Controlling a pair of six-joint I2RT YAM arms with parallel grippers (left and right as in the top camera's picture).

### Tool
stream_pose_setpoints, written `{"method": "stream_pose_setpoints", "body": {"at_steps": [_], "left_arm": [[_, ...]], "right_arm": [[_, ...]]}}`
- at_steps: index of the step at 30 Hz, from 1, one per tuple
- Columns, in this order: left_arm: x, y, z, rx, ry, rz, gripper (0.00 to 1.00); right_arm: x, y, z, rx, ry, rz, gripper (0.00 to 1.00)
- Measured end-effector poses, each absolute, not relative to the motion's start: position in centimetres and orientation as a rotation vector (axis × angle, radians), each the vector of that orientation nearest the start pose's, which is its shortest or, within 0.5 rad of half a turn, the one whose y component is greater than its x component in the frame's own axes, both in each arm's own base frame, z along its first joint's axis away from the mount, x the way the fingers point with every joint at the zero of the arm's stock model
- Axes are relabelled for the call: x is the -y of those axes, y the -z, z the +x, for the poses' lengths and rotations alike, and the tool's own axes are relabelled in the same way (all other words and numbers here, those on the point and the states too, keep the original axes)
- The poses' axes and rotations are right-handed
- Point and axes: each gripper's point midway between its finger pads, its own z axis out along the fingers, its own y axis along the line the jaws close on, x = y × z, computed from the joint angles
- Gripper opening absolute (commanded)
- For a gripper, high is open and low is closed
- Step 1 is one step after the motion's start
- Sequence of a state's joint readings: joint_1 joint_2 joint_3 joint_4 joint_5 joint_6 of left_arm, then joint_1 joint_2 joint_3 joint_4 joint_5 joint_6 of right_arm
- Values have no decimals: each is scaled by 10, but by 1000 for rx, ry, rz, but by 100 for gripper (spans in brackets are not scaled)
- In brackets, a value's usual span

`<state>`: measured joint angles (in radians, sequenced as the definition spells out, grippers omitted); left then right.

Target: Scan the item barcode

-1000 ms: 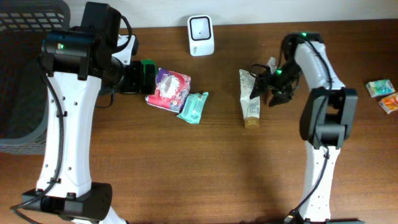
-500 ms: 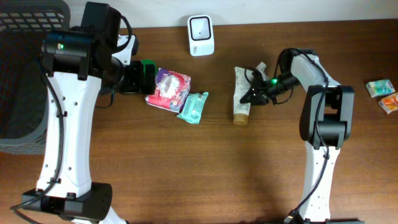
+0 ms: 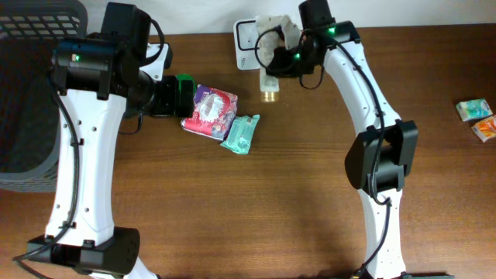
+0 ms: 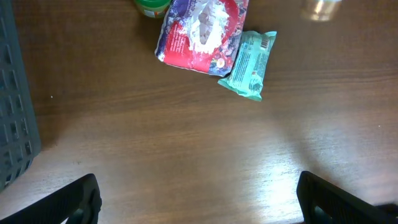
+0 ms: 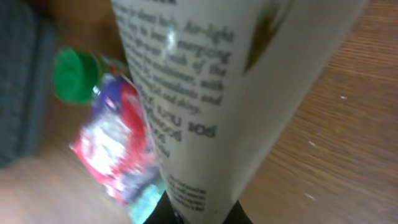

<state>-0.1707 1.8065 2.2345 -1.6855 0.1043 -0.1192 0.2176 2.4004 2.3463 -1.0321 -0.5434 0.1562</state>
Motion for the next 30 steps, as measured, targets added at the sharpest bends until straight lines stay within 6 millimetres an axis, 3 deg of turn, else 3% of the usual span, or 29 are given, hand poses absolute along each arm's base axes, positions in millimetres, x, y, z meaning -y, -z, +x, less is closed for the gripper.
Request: {"method": "stream_pose_setpoints", "body": {"at_steps": [3,7,10,12,14,16,18,20,24,28,30], "left_arm": [[78,-293,347,-2838,211,96,99],[78,-293,347,-2838,212,97,99],[78,-293,347,-2838,211,96,99],[78,-293,347,-2838,212,97,99],[78,-293,347,-2838,211,96,99],[78,-293,347,-2838,211,96,99],[78,-293,347,-2838,211,96,99],[78,-293,347,-2838,211,96,99],[78,-293,347,-2838,211,96,99],[78,-293,347,-2838,212,97,99],[78,-293,347,-2838,211,96,99]], "right_arm": [[-225,-156,530,-2666,-1089,25,4],[-242,-169,507,-2748,-1373,296,4],[-242,-167,501,-2789,-1394,393,4],[-243,-157,497,-2832,-1292,434,4],[-252,-146,495,-2856,-1158,407,4],[-274,-135,492,-2853,-944,292,4],[-294,-142,497,-2770,-829,148,4],[-302,-167,505,-2653,-767,5,4],[-278,-210,512,-2537,-685,-117,4],[-253,-215,510,-2554,-626,-132,4],[-251,-217,509,-2553,-624,-136,4]]}}
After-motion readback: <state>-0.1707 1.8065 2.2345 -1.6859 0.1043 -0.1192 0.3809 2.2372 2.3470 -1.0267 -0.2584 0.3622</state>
